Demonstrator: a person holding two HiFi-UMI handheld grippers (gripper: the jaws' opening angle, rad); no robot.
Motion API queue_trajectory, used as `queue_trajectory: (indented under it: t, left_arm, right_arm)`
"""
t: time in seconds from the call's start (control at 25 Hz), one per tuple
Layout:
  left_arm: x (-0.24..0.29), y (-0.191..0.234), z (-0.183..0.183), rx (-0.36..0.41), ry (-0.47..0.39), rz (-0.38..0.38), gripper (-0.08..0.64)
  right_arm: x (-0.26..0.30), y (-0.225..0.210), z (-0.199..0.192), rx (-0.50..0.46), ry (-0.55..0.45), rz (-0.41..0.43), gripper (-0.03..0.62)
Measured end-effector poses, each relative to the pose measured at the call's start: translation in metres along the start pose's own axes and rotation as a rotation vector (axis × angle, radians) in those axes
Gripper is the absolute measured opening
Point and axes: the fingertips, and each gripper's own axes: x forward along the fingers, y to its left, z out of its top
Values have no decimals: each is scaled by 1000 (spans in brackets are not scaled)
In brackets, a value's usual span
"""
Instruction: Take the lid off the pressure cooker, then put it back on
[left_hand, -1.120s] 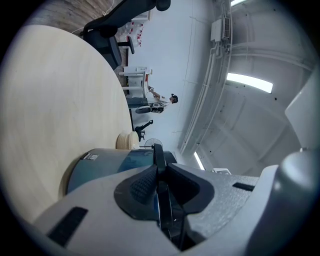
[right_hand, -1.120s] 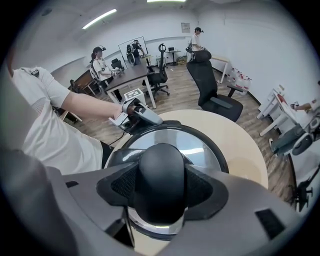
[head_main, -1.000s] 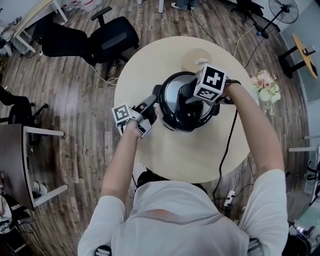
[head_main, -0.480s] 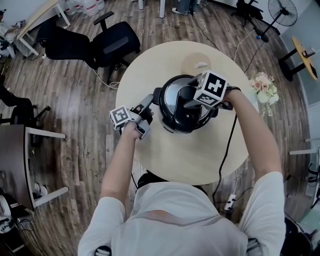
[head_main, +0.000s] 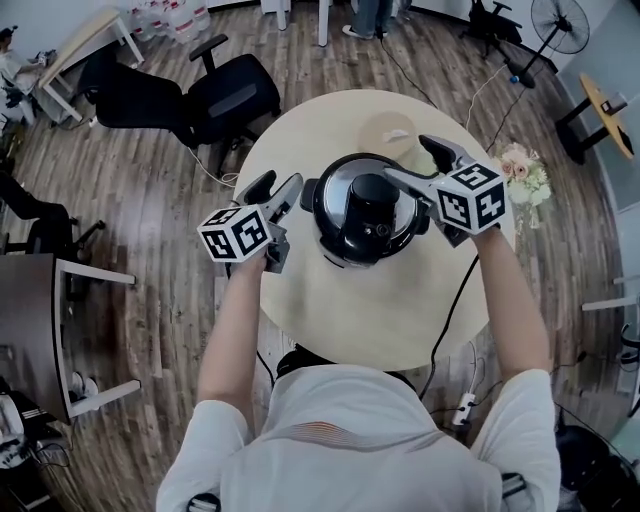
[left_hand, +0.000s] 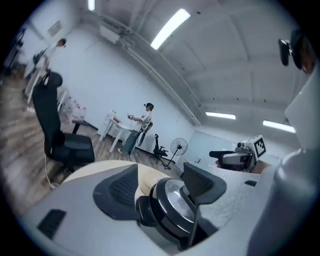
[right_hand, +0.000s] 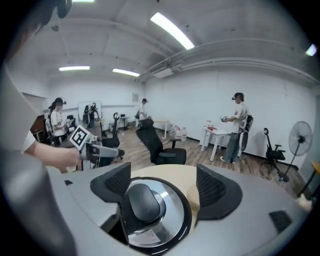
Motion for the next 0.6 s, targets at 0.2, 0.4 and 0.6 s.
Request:
queue_trajectory:
  t: [0.2, 0.4, 0.6]
  left_arm:
    - [-14, -63, 35, 305, -47, 40, 282]
    - [-35, -126, 48, 441, -98, 24, 242]
    - [-54, -176, 41, 520, -141, 9, 82]
  right_arm:
    - [-64, -6, 25, 82, -244, -162, 391]
    - [-133, 2, 34, 47, -396, -278, 387]
    - [-182, 17, 17, 135, -494, -326, 217]
